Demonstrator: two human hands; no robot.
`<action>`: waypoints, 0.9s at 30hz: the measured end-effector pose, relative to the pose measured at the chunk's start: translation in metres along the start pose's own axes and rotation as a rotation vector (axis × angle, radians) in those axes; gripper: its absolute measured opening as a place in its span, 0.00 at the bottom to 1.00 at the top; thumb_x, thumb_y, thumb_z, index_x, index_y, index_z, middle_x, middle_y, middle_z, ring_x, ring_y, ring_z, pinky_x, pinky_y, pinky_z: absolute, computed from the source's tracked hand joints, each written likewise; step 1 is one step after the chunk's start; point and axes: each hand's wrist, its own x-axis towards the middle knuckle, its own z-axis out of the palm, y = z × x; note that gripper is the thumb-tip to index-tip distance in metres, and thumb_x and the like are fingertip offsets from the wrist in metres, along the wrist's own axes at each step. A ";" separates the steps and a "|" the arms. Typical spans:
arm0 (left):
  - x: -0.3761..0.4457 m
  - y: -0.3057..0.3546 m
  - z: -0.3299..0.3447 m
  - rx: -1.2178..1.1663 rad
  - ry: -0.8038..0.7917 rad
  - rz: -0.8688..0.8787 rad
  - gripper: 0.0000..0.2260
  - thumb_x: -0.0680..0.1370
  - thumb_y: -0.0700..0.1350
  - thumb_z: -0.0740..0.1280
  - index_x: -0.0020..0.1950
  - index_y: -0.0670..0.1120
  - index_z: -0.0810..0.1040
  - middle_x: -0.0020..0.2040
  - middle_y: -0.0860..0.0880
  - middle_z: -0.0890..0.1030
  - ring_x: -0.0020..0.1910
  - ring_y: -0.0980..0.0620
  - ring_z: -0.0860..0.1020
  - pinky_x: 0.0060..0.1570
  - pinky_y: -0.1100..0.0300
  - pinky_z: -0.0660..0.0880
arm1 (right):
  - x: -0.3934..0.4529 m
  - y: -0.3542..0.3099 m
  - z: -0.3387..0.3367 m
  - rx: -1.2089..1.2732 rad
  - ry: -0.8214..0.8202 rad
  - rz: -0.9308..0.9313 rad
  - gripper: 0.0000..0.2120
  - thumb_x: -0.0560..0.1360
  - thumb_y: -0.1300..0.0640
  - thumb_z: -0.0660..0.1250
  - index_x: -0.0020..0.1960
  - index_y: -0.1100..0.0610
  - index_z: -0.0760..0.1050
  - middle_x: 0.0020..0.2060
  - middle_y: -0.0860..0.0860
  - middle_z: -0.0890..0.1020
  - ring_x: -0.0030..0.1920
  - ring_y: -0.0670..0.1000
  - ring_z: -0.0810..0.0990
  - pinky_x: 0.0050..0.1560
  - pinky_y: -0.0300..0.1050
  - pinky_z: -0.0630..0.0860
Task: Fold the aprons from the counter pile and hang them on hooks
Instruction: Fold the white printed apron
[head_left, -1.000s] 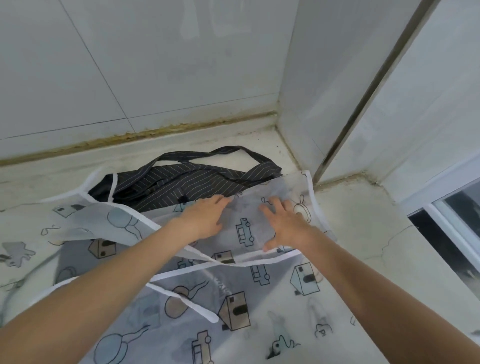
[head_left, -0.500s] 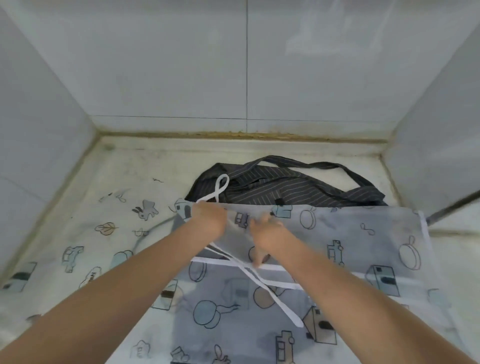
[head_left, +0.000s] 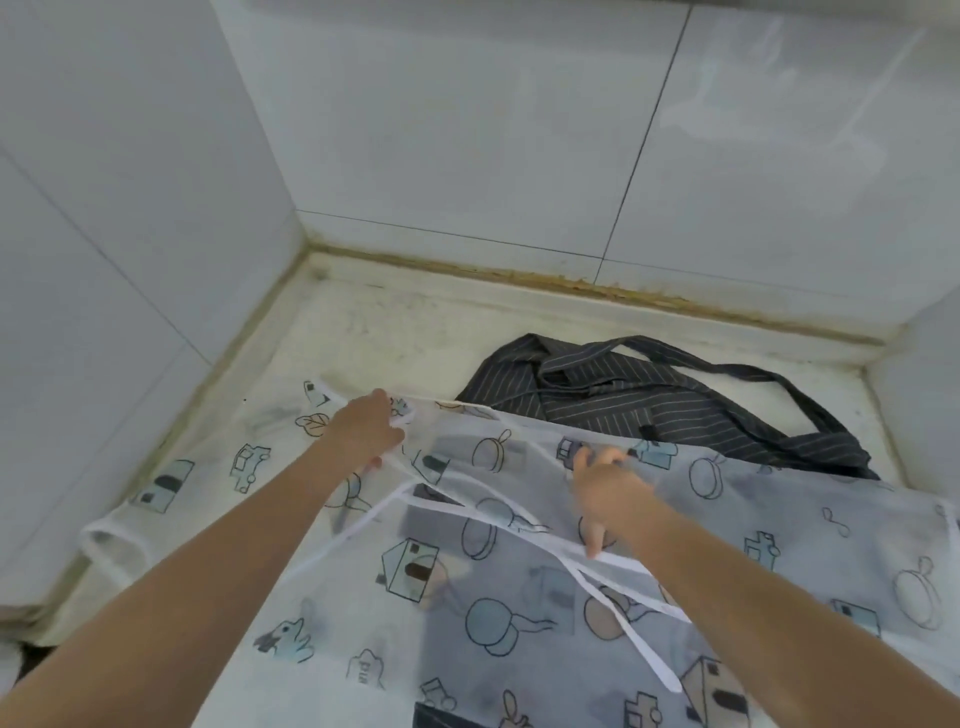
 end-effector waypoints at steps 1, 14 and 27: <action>0.003 -0.001 -0.004 -0.155 -0.040 -0.041 0.04 0.77 0.39 0.63 0.46 0.43 0.67 0.40 0.48 0.73 0.32 0.51 0.75 0.35 0.57 0.76 | -0.001 0.003 -0.004 0.027 -0.006 -0.013 0.44 0.69 0.45 0.73 0.72 0.66 0.56 0.69 0.60 0.61 0.66 0.65 0.64 0.56 0.52 0.76; 0.026 0.032 -0.021 0.583 0.076 0.073 0.08 0.77 0.43 0.60 0.38 0.47 0.71 0.34 0.52 0.71 0.37 0.50 0.71 0.56 0.53 0.62 | 0.025 0.013 -0.039 0.390 0.408 0.001 0.09 0.75 0.68 0.61 0.52 0.61 0.74 0.50 0.56 0.77 0.52 0.58 0.79 0.45 0.45 0.72; 0.027 -0.023 -0.046 -0.595 -0.458 -0.141 0.05 0.75 0.36 0.67 0.38 0.40 0.76 0.34 0.48 0.78 0.27 0.59 0.77 0.30 0.70 0.73 | 0.053 0.045 -0.066 0.600 0.400 -0.261 0.14 0.79 0.54 0.61 0.63 0.57 0.70 0.62 0.57 0.69 0.63 0.59 0.68 0.63 0.50 0.67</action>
